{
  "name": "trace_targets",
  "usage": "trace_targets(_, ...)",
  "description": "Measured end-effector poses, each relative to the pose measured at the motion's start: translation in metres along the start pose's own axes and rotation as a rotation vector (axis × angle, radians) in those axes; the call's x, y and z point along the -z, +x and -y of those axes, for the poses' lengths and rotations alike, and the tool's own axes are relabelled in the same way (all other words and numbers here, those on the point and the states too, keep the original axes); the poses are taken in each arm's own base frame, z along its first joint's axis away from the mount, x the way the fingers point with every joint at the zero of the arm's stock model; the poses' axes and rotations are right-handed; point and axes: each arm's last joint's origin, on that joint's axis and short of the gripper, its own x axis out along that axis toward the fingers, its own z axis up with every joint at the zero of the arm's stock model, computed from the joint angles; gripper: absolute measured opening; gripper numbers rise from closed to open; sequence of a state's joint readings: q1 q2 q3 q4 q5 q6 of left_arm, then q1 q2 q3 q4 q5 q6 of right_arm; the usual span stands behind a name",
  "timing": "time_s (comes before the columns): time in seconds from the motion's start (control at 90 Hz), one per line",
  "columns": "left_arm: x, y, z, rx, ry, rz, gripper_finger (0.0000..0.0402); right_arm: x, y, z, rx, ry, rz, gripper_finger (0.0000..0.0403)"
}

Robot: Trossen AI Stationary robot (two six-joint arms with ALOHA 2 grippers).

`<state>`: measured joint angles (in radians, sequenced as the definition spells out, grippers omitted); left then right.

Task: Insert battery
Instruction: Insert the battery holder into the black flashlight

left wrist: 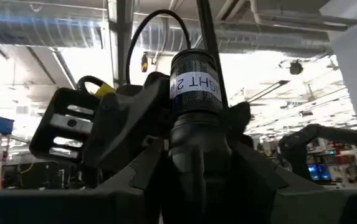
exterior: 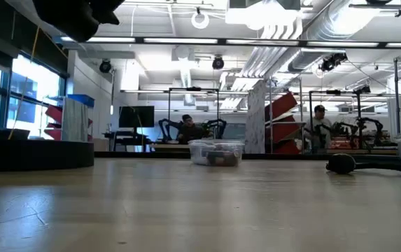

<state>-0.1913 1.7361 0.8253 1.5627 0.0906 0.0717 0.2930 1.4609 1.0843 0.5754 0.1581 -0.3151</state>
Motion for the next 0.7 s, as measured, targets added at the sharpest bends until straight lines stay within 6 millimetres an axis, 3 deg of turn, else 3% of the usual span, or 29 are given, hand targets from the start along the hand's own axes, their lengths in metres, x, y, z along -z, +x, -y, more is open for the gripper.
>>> trace_targets(0.289, 0.003, 0.0, -0.001, -0.045, 0.028, -0.034, 0.0123, 0.0, 0.0, 0.002, 0.004, 0.013, 0.004, 0.0082)
trace_targets(0.7, 0.013, -0.001, -0.003, -0.115, 0.058, -0.14, 0.0172, -0.001, -0.005, 0.008, 0.003, 0.082, -0.05, 0.008)
